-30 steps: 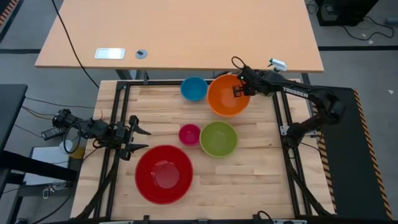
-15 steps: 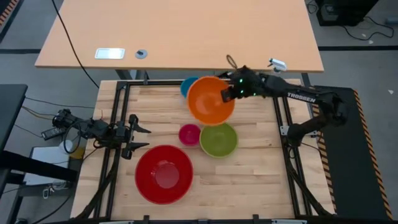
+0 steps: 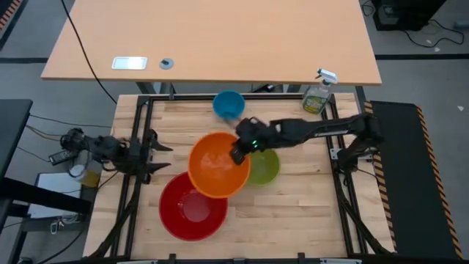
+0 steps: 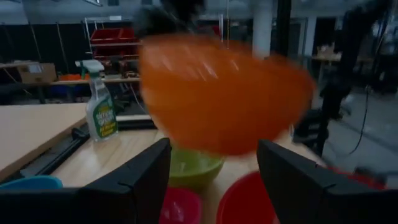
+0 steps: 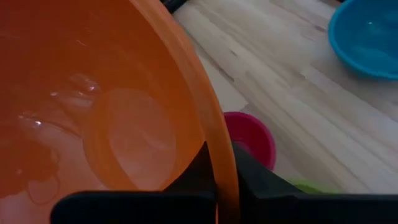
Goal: Nest bowls inside each other
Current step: Stack the orange bowl onto the large red bowl
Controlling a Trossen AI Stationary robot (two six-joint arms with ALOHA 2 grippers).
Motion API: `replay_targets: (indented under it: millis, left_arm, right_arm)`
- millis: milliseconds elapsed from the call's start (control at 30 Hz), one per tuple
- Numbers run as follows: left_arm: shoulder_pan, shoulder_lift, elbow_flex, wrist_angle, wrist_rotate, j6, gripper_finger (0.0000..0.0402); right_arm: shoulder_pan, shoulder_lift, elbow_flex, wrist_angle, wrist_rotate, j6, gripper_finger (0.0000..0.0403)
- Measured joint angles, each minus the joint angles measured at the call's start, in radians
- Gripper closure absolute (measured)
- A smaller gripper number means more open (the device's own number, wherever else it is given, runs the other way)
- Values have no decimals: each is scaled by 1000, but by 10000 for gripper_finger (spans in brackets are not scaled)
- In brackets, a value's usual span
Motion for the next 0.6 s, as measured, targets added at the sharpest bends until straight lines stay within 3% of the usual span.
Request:
replay_targets:
  millis: [100,233,433,600]
  left_arm:
    - [-1,0,94,-103,4,-93,159]
    - [-1,0,124,-79,45,-194,159]
    - [-1,1,130,-23,90,-211,159]
    - [-1,1,171,-28,92,-231,159]
  right_arm:
    - [33,98,132,-68,8,0,382]
    - [60,223,274,-81,-25,-9,382]
    - [92,386,437,-85,-116,-41,382]
    - [119,470,519,-101,-124,-112,382]
